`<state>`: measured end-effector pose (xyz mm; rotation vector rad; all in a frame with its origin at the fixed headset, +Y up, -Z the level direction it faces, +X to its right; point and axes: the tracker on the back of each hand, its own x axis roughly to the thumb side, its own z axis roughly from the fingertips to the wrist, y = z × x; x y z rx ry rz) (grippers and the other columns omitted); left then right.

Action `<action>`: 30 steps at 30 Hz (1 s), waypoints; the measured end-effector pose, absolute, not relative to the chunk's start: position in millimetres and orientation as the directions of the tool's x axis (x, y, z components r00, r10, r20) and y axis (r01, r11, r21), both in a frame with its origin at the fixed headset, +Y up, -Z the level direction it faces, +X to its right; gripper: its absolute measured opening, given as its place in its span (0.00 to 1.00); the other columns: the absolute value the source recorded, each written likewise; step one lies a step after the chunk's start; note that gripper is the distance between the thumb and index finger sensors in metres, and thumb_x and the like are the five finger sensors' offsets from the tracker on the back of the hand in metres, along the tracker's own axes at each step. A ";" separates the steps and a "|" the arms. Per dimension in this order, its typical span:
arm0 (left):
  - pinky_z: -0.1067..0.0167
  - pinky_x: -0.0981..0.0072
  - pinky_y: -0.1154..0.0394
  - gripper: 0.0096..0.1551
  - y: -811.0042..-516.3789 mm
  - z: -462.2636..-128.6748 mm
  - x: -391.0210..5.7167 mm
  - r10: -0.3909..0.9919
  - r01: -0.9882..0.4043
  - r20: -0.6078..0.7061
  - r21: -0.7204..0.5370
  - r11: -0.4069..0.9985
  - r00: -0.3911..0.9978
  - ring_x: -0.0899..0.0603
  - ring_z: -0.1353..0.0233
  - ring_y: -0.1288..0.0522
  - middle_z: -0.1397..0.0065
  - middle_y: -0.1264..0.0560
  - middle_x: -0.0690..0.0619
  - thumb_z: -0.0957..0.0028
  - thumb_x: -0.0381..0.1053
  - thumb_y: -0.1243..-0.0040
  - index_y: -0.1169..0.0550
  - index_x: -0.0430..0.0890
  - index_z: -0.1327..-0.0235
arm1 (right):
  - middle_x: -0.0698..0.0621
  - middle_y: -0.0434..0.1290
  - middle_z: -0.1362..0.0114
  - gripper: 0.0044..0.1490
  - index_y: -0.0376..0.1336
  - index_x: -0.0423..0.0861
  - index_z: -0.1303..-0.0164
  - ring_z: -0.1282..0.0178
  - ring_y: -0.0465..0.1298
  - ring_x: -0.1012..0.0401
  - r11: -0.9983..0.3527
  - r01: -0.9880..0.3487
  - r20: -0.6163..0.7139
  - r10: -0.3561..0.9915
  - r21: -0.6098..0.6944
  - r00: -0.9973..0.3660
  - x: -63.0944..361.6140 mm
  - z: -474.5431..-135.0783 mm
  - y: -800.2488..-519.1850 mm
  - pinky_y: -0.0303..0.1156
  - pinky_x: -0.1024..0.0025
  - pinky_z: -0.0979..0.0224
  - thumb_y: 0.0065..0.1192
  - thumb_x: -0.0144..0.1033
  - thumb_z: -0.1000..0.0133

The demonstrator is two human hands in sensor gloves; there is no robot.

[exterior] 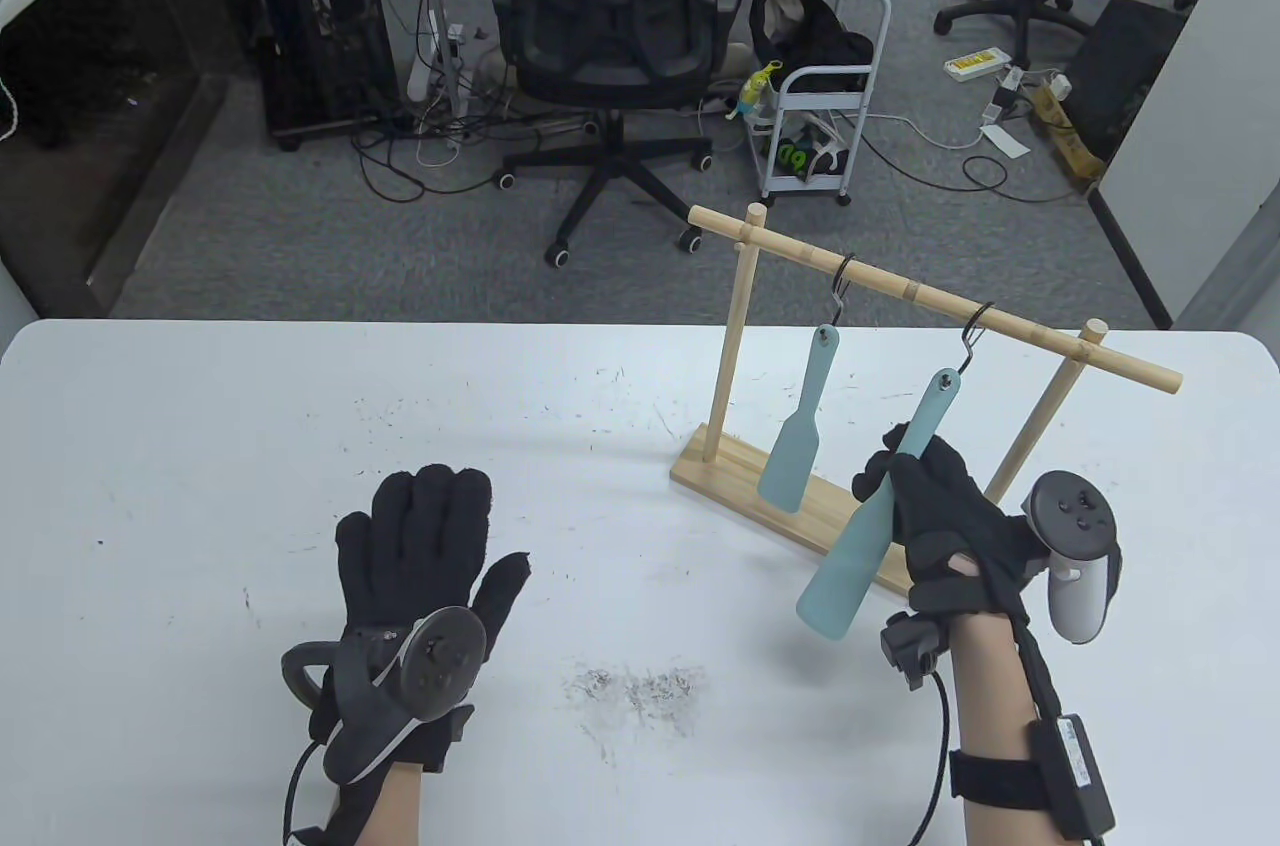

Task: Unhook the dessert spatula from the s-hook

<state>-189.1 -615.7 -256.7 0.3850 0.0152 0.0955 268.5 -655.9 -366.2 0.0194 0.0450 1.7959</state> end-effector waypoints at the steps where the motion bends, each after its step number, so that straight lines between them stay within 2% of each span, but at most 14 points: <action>1: 0.16 0.31 0.44 0.47 -615.7 -256.7 -189.1 0.095 -0.089 0.003 0.375 0.923 0.995 0.37 0.08 0.43 0.06 0.41 0.52 0.43 0.76 0.56 0.44 0.62 0.09 | 0.44 0.74 0.32 0.36 0.59 0.44 0.24 0.40 0.83 0.47 -0.223 -0.974 -0.011 0.975 0.042 -0.224 268.5 -366.0 -655.4 0.80 0.54 0.43 0.60 0.44 0.42; 18: 0.16 0.31 0.44 0.47 -614.8 -257.1 -189.0 0.096 -0.090 0.002 0.370 0.925 0.995 0.37 0.08 0.43 0.06 0.40 0.52 0.43 0.76 0.56 0.44 0.62 0.09 | 0.44 0.74 0.32 0.36 0.59 0.43 0.24 0.40 0.83 0.47 -0.219 -0.974 0.011 0.976 0.061 -0.219 264.9 -363.2 -652.1 0.80 0.55 0.43 0.60 0.44 0.41; 30: 0.16 0.31 0.44 0.47 -614.7 -257.3 -189.4 0.100 -0.095 0.004 0.369 0.924 0.995 0.37 0.08 0.43 0.06 0.40 0.52 0.43 0.76 0.56 0.44 0.62 0.10 | 0.44 0.74 0.32 0.36 0.59 0.43 0.24 0.40 0.83 0.47 -0.226 -0.971 0.066 0.973 0.083 -0.221 254.9 -356.7 -639.0 0.80 0.54 0.43 0.60 0.44 0.41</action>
